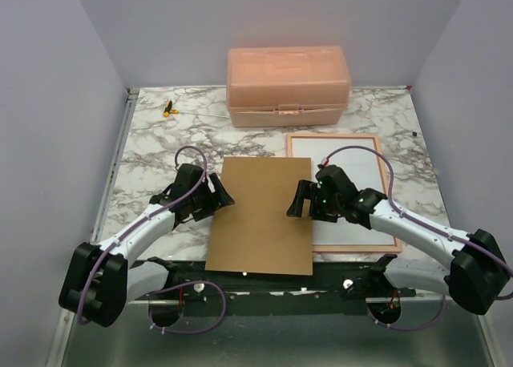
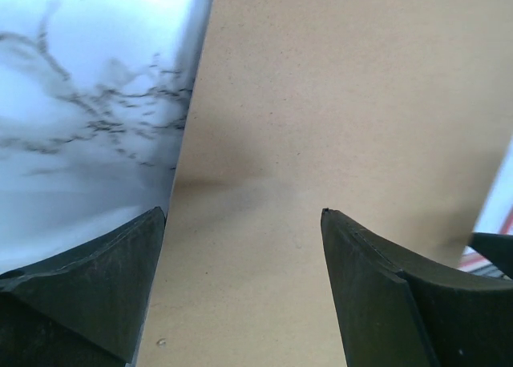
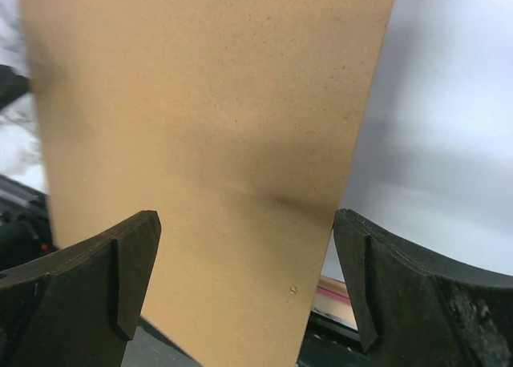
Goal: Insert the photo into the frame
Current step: Adjust the photo frame item at the center of the board.
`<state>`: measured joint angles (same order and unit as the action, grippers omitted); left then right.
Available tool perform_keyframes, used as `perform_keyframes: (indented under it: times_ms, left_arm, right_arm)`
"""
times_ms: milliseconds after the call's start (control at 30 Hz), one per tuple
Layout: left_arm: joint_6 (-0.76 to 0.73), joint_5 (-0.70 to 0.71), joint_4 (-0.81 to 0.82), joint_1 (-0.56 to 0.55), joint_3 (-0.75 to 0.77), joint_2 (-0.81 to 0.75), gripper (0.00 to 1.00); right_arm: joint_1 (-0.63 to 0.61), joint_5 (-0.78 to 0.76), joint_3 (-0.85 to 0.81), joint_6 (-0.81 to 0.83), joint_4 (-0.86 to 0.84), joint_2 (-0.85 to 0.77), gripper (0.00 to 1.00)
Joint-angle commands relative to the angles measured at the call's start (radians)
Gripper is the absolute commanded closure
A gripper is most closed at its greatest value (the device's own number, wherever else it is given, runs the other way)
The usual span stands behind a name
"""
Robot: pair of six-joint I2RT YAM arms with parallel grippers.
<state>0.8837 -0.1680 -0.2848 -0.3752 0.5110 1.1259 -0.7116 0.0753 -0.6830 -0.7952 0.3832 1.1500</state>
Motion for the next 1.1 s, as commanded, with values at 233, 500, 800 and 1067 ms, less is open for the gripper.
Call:
perform_keyframes:
  times_ms: [233,500,800,1067]
  left_arm:
    - [-0.034,-0.010,-0.011,-0.021,0.014,-0.054,0.20]
    - [-0.028,-0.048,0.036,-0.021,-0.049,-0.050,0.21]
    - [-0.005,-0.112,0.146,-0.021,-0.104,-0.004,0.24]
    - [0.005,-0.164,0.222,-0.021,-0.122,0.053,0.26]
  right_arm:
    - [0.038,-0.089,-0.019,0.005,0.045,0.059,0.00]
    - [0.233,0.182,0.102,0.050,-0.121,0.054,0.02]
    - [0.264,0.353,0.193,0.009,-0.345,0.151,0.11]
    - [0.265,0.452,0.186,-0.035,-0.432,0.080,0.33]
